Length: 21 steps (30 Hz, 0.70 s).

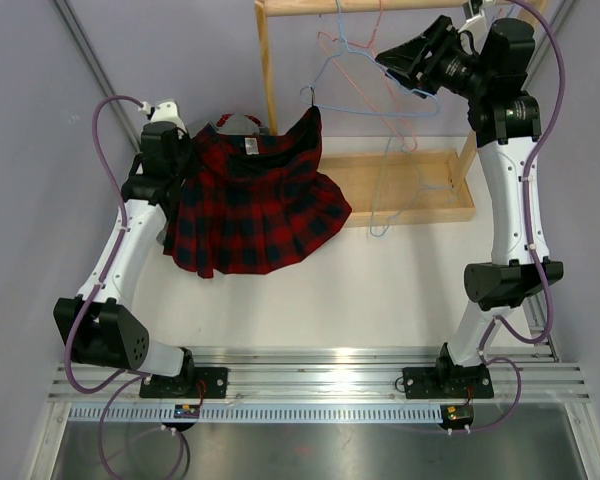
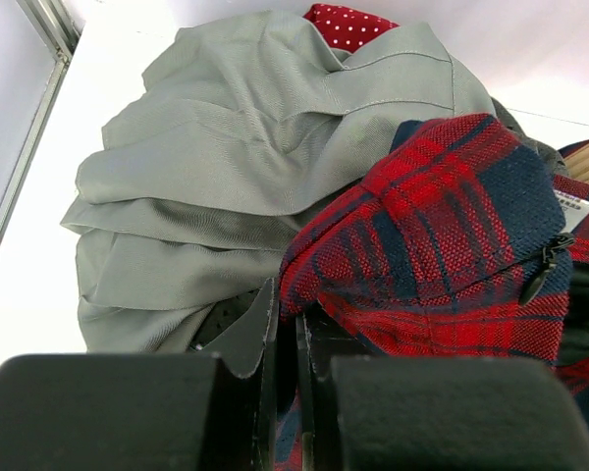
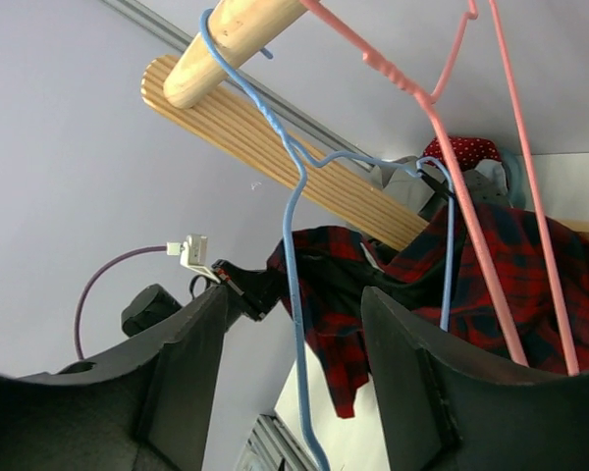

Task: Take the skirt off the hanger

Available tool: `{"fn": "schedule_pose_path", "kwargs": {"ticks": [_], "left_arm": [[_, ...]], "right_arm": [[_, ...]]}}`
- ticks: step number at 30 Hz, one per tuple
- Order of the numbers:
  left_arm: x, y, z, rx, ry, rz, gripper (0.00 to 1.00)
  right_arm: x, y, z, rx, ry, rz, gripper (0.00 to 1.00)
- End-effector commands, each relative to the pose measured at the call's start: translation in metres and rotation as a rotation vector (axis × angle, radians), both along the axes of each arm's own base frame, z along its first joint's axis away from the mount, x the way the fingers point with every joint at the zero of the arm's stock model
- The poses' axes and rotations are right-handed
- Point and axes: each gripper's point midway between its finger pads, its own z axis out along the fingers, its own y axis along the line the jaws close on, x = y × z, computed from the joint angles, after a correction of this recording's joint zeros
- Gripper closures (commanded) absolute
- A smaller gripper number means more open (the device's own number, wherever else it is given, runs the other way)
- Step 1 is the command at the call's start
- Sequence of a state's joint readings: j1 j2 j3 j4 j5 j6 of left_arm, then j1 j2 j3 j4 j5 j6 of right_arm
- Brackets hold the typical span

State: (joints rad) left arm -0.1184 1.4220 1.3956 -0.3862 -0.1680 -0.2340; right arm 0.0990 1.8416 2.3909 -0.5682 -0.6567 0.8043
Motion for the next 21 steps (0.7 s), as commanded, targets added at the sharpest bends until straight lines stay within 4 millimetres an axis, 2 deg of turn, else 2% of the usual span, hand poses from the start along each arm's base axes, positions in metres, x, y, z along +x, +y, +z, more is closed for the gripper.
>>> {"fn": "schedule_pose_path", "kwargs": {"ticks": [1, 4, 7, 9, 10, 13, 14, 15, 18, 20, 21], "left_arm": [[0.006, -0.005, 0.029, -0.018, -0.113, -0.008, 1.0], [0.006, -0.005, 0.028, -0.017, -0.11, -0.007, 1.0], [0.006, -0.005, 0.026, -0.014, -0.105, -0.008, 1.0], [0.006, -0.007, 0.027, -0.012, -0.107, -0.01, 1.0], [0.006, -0.007, 0.026, -0.012, -0.104, -0.01, 1.0], [0.006, -0.007, 0.025, -0.008, -0.102, -0.011, 1.0], [0.006, -0.007, 0.024, -0.007, -0.099, -0.01, 1.0], [0.007, -0.007, 0.024, -0.007, -0.098, -0.01, 1.0], [0.007, -0.008, 0.023, -0.009, -0.096, -0.012, 1.0], [0.008, -0.01, 0.029, -0.017, -0.112, -0.023, 1.0], [0.008, -0.011, 0.034, -0.019, -0.124, -0.029, 1.0]], "right_arm": [[-0.028, 0.01, 0.03, 0.027, -0.079, 0.061, 0.37], [-0.031, 0.018, 0.029, 0.032, -0.072, 0.086, 0.44], [-0.034, 0.027, 0.027, 0.038, -0.061, 0.112, 0.47], [-0.037, 0.031, 0.027, 0.044, -0.058, 0.129, 0.54], [-0.039, 0.036, 0.027, 0.048, -0.056, 0.143, 0.62], [-0.044, 0.043, 0.026, 0.058, -0.049, 0.171, 0.76], [-0.045, 0.045, 0.026, 0.061, -0.05, 0.174, 0.95], [-0.046, 0.046, 0.026, 0.061, -0.047, 0.171, 1.0], [-0.051, 0.051, 0.03, 0.065, -0.054, 0.185, 1.0], [-0.059, 0.055, 0.039, 0.084, -0.067, 0.227, 1.0], [-0.066, 0.054, 0.05, 0.095, -0.089, 0.242, 1.0]]}}
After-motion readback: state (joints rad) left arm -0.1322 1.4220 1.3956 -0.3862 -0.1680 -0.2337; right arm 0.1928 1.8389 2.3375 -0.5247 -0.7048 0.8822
